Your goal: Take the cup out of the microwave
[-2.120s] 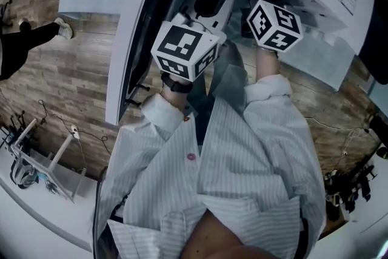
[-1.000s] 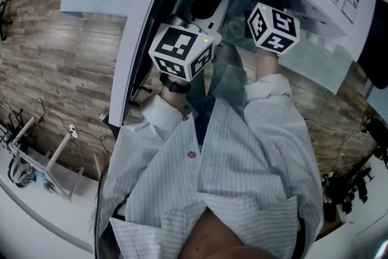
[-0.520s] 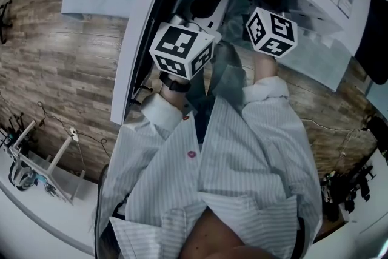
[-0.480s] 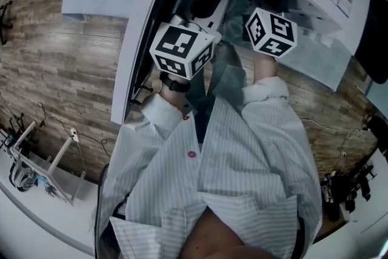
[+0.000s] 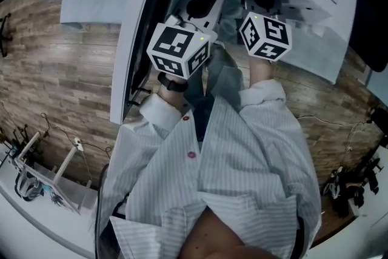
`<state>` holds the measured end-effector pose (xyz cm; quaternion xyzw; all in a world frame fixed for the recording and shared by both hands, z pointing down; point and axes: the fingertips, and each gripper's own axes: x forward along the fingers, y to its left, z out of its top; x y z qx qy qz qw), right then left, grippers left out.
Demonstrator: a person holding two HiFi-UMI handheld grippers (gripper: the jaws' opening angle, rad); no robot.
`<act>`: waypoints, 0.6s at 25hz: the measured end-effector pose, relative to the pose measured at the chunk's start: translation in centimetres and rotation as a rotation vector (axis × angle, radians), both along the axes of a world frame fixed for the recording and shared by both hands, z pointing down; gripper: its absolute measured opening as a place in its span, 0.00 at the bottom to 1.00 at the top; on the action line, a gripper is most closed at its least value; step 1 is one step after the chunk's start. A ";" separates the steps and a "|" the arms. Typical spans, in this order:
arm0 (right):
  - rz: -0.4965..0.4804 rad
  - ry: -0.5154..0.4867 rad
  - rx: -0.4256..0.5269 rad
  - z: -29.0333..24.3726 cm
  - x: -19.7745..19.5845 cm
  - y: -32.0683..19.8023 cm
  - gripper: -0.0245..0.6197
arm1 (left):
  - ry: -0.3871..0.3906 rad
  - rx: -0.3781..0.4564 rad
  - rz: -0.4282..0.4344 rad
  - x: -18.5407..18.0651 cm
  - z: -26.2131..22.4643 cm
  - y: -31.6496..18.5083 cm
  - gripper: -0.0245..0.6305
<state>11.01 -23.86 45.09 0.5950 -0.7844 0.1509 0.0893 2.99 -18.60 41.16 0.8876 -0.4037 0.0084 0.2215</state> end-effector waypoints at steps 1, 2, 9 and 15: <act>0.001 -0.005 -0.002 -0.1 0.1 0.2 0.18 | 0.001 0.002 0.000 0.1 -0.1 0.0 0.05; 0.002 -0.011 -0.004 -0.2 0.2 0.4 0.18 | 0.002 0.003 -0.001 0.2 -0.3 -0.1 0.05; -0.012 -0.038 -0.009 -1.0 0.7 1.5 0.18 | 0.015 0.016 -0.018 0.7 -1.2 0.2 0.05; -0.024 -0.056 -0.013 -1.3 1.0 2.2 0.18 | 0.014 0.020 -0.019 1.2 -1.5 0.7 0.05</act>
